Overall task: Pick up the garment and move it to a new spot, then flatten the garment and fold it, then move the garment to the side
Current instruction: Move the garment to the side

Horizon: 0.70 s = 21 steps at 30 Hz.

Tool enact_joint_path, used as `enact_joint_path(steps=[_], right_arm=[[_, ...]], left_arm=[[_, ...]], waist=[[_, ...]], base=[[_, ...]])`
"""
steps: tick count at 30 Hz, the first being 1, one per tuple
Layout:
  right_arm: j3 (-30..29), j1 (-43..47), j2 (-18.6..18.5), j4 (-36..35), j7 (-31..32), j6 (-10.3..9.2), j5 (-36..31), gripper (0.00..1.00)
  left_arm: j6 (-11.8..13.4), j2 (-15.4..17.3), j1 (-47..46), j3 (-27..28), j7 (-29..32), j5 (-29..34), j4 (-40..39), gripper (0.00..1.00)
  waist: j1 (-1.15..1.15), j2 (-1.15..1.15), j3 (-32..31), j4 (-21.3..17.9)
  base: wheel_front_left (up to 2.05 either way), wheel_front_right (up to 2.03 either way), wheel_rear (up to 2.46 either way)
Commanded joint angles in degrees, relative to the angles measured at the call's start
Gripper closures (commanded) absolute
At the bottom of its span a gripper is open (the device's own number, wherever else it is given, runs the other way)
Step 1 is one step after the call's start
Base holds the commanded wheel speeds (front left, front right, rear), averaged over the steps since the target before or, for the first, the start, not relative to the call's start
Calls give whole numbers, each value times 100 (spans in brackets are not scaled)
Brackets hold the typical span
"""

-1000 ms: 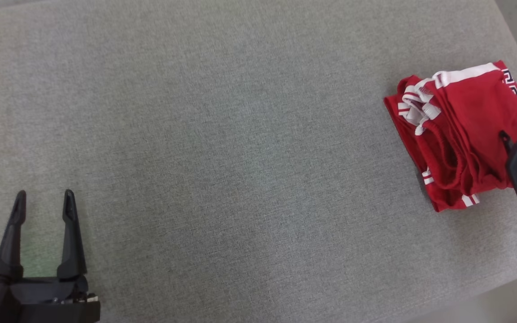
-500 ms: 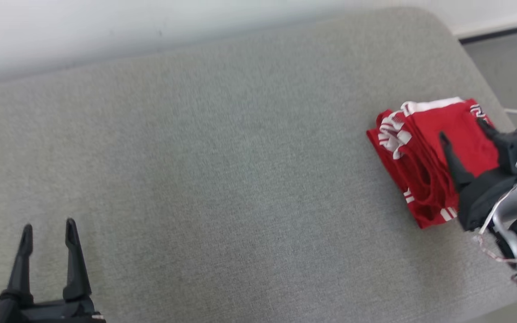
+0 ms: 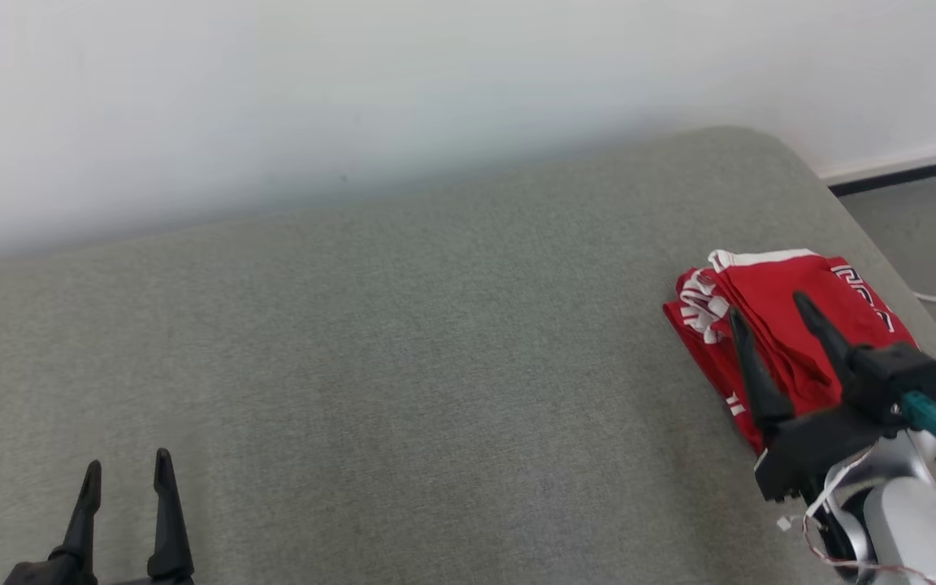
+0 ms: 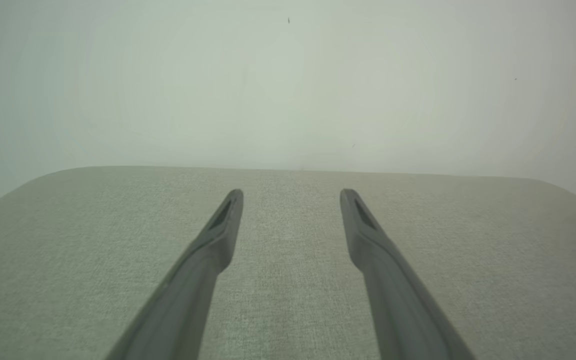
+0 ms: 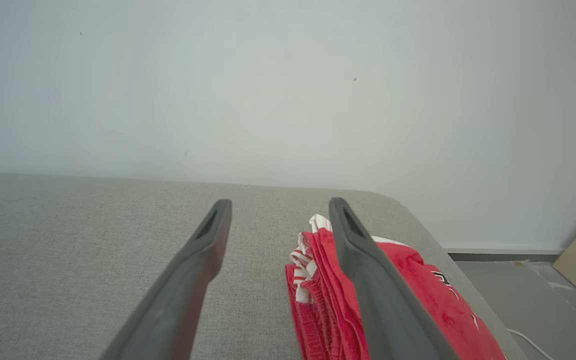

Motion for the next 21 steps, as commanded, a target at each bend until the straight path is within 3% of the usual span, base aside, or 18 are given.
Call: enact_joint_path(steps=[1, 11, 21], right_arm=[[-74, 196, 124, 140, -129, -3, 44, 0], [-466, 589, 587, 679, -682, -3, 22, 0], [-586, 869, 810, 874, -982, -3, -55, 0]], left_arm=[[19, -18, -86, 18, -12, 45, 145, 0], [14, -26, 98, 52, -12, 123, 435, 0], [13, 51, 317, -65, -13, 43, 535, 0]], waist=[[2, 1, -264, 254], [2, 1, -417, 702], [2, 1, -497, 966]], base=[[0, 0, 0], [0, 0, 0], [0, 0, 0]])
